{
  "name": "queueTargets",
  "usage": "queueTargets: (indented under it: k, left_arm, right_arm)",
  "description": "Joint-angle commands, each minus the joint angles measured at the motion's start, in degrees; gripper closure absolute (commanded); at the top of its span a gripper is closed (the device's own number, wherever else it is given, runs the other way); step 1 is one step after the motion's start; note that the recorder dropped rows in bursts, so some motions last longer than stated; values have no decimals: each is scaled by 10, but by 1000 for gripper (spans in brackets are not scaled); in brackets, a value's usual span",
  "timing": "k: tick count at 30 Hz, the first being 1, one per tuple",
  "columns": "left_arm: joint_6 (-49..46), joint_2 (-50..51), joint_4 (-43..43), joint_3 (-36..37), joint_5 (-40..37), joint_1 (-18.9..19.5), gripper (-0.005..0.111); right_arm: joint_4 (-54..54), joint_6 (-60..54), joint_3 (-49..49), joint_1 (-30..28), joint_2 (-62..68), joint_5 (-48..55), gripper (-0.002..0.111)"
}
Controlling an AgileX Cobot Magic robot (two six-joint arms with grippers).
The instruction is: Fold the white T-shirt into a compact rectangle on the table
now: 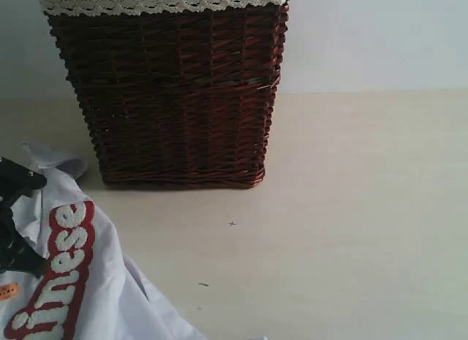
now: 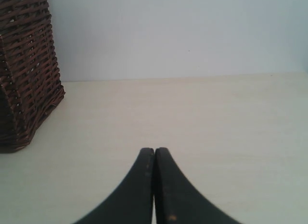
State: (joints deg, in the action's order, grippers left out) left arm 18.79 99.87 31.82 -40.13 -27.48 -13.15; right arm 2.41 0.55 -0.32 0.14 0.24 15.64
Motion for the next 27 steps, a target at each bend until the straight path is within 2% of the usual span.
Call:
queueTargets:
  k: [1, 3, 7, 8, 11, 14, 17, 20, 22, 24, 27]
  left_arm:
    - [29, -7, 15, -25, -23, 6, 104]
    - [25, -28, 17, -39, -46, 6, 96]
    - [27, -59, 76, -40, -92, 13, 93]
    - [30, -66, 82, -40, -99, 26, 93]
    - [30, -77, 78, -40, -99, 105, 93]
    - [30, -74, 47, -40, -42, 183, 93]
    - [28, -74, 24, -40, 14, 206, 84]
    - [30, -73, 38, -41, 41, 221, 64]
    - [50, -68, 39, -54, 42, 246, 56]
    - [72, -60, 39, -71, 31, 274, 58]
    - [77, -56, 23, -90, 29, 313, 68]
  right_arm:
    - [3, -6, 3, 2, -2, -3, 108]
    - [3, -6, 3, 2, -2, -3, 108]
    - [3, -6, 3, 2, -2, -3, 108]
    - [3, -6, 3, 2, -2, -3, 108]
    - [3, -6, 3, 2, -2, -3, 108]
    - [3, -6, 3, 2, -2, -3, 108]
    - [3, -6, 3, 2, -2, -3, 108]
    - [3, -6, 3, 2, -2, -3, 108]
    - [3, -6, 3, 2, -2, -3, 108]
    - [3, -6, 3, 2, -2, -3, 108]
    - [3, -6, 3, 2, -2, -3, 108]
